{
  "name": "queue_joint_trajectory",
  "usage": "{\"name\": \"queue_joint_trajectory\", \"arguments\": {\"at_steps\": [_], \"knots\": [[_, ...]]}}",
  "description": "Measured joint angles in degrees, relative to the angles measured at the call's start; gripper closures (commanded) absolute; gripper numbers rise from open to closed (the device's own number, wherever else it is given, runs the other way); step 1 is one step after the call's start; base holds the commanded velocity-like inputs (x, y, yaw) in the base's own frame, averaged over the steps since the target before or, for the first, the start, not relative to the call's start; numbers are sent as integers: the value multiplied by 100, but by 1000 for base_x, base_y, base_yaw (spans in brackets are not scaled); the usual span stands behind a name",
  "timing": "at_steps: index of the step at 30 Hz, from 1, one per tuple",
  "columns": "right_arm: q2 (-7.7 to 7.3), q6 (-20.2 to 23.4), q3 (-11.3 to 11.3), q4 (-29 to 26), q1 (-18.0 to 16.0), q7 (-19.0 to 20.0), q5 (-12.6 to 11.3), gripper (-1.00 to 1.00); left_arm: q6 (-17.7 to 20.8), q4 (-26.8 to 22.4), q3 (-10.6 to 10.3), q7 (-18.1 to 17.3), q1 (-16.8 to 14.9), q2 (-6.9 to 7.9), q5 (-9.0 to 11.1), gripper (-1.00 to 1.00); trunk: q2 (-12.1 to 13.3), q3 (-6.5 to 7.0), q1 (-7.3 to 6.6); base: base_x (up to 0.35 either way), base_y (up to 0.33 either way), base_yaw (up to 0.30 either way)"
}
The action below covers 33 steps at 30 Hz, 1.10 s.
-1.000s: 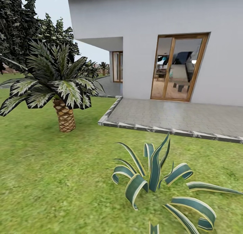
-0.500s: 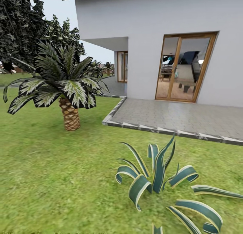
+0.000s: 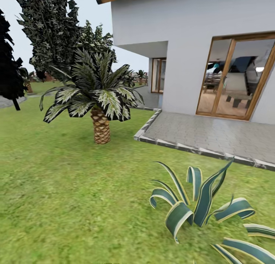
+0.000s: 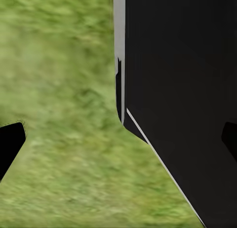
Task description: Take the three Easter eggs out of the wicker basket on the lawn in the garden, then place them on the lawn next to a single tree (choose any tree) so that all three eggs are next to the same tree and none are left in the basket.
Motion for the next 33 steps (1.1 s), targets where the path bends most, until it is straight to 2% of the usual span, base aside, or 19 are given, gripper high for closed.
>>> {"name": "queue_joint_trajectory", "arguments": {"at_steps": [33], "knots": [[0,-4,0,0,0,0,-9,-100,1,0,-3,0,0,0,0,-100,0,0,0,0,320,293]]}}
